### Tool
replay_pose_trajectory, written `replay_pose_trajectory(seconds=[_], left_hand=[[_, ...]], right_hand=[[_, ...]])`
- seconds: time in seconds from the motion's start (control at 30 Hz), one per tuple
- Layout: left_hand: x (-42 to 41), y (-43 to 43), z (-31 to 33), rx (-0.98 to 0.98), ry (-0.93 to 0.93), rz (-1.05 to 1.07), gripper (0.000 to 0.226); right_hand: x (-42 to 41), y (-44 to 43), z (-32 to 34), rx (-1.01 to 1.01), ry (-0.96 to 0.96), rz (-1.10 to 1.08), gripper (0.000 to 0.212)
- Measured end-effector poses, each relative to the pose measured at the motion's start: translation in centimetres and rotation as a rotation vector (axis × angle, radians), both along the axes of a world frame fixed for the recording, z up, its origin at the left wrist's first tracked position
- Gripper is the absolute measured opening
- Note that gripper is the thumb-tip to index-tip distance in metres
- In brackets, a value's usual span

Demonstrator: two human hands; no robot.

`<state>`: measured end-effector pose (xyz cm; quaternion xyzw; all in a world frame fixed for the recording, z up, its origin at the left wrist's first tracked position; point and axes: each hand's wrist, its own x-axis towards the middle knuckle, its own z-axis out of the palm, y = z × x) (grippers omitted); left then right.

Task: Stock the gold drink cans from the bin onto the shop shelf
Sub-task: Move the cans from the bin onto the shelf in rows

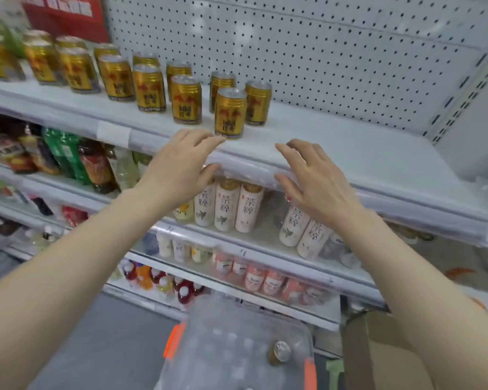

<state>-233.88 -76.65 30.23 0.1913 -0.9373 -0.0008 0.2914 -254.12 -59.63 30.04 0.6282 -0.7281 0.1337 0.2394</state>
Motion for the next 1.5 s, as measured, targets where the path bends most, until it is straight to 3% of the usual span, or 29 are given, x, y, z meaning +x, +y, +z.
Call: replay_pose_trajectory(seconds=[0.17,0.4,0.53,0.77,0.93,1.2,1.37,1.5], left_hand=[[1.4,8.1,-9.9,0.098,-0.034,-0.034,0.044],[4.0,17.5,-26.9,0.452,-0.263,-0.03,0.045],[4.9,21.0,-35.1,0.644,-0.457,-0.019,0.048],[3.0,22.7,-46.6,0.818,-0.676,-0.052,0.053],[0.7,23.0,-52.2,0.833,-0.838,-0.091,0.059],[-0.7,24.5,-56.9,0.945,-1.127,-0.142,0.077],[-0.7,24.4,-57.0,0.947,-1.076,-0.091,0.061],[0.0,22.7,-54.6,1.048,-0.926,0.031,0.061]], right_hand=[[1.9,10.0,-10.5,0.095,-0.088,0.032,0.045],[6.1,20.6,-28.0,0.405,-0.473,-0.087,0.046],[8.4,22.8,-36.3,0.65,-0.584,-0.147,0.065],[9.1,21.1,-47.2,0.963,-0.623,-0.287,0.067],[9.2,20.0,-51.4,1.118,-0.649,-0.352,0.055],[9.7,19.4,-54.7,1.269,-0.766,-0.425,0.067],[9.6,19.0,-55.0,1.26,-0.742,-0.411,0.056],[9.3,18.6,-52.7,1.141,-0.846,-0.427,0.05]])
